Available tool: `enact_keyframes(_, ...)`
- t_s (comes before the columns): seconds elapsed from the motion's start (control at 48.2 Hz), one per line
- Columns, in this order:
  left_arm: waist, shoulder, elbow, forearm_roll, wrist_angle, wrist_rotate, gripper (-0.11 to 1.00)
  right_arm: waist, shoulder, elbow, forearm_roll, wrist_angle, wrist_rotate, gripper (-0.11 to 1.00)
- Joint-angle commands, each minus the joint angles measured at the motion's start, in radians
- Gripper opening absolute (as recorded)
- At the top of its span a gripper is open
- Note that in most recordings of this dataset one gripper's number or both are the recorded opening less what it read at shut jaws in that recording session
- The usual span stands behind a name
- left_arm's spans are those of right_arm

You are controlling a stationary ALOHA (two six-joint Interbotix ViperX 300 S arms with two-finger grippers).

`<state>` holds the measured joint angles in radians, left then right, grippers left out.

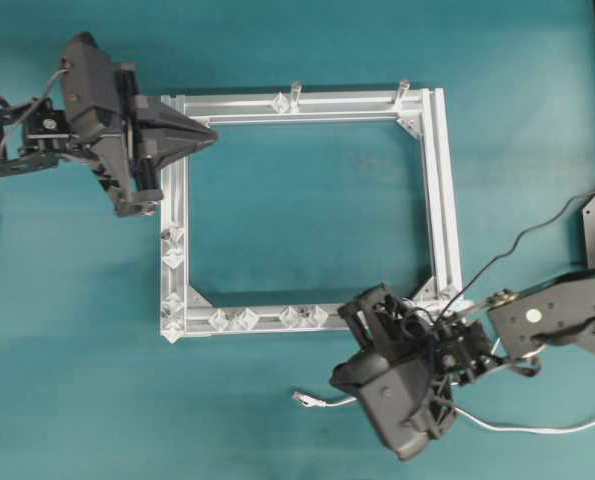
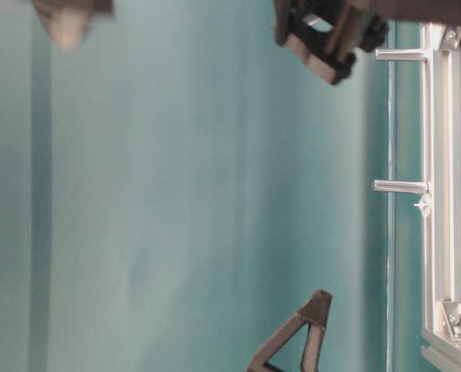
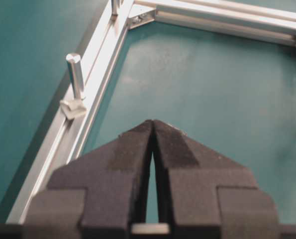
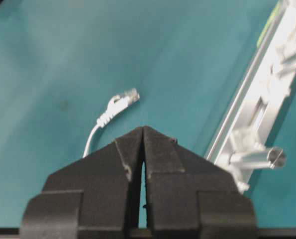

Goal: Move the cable alternately left and right between 8 closely spaced pins so it hooks onto each one.

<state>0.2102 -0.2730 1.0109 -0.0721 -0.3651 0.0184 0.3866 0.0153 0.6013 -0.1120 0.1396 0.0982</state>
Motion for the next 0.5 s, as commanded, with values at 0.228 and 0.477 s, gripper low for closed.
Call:
enact_keyframes(0.228,-0.003,-0.057,0.052,0.003,-0.005,-0.002,0.33,0.008,0.041,-0.087,0.002,0.077,0.112,0.01)
enact_keyframes(0.477,-0.005,-0.123,0.114,0.003,-0.005,-0.002,0.33,0.012,0.091,-0.133,0.002,0.141,0.187,0.64)
